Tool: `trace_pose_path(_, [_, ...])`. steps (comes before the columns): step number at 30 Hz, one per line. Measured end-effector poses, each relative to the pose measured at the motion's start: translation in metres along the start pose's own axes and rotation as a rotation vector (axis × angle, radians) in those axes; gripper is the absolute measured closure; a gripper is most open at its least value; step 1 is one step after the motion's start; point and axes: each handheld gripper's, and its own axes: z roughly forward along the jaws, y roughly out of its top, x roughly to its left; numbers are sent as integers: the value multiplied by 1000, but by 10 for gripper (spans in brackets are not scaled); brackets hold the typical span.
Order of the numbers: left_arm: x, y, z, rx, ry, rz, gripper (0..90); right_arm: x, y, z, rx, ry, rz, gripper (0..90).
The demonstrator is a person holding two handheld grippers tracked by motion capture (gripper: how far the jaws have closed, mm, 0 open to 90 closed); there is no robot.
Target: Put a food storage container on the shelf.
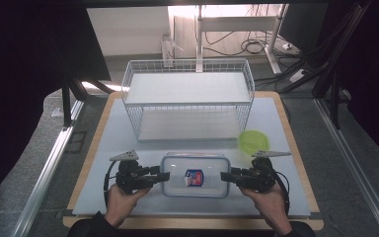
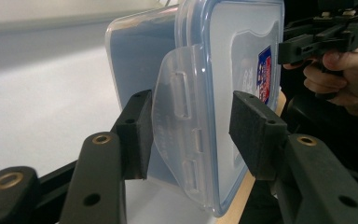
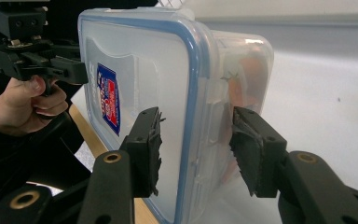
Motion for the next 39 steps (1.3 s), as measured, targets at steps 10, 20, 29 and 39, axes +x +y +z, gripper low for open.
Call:
trace_pose_path(10, [-1,31,-12,-10,25,36,509,8,32,-1,-24,-4,-58,538])
trace_pose_path(20, [-5,66,-23,-42,48,64,509,11,70,-7,-48,13,-92,538])
trace_pose_path(29, [-1,93,-31,-71,58,77,507,14,101,-7,-65,13,-115,538])
trace_pose_path(39, [5,122,-36,-90,51,85,506,19,133,-10,-87,-2,-138,539])
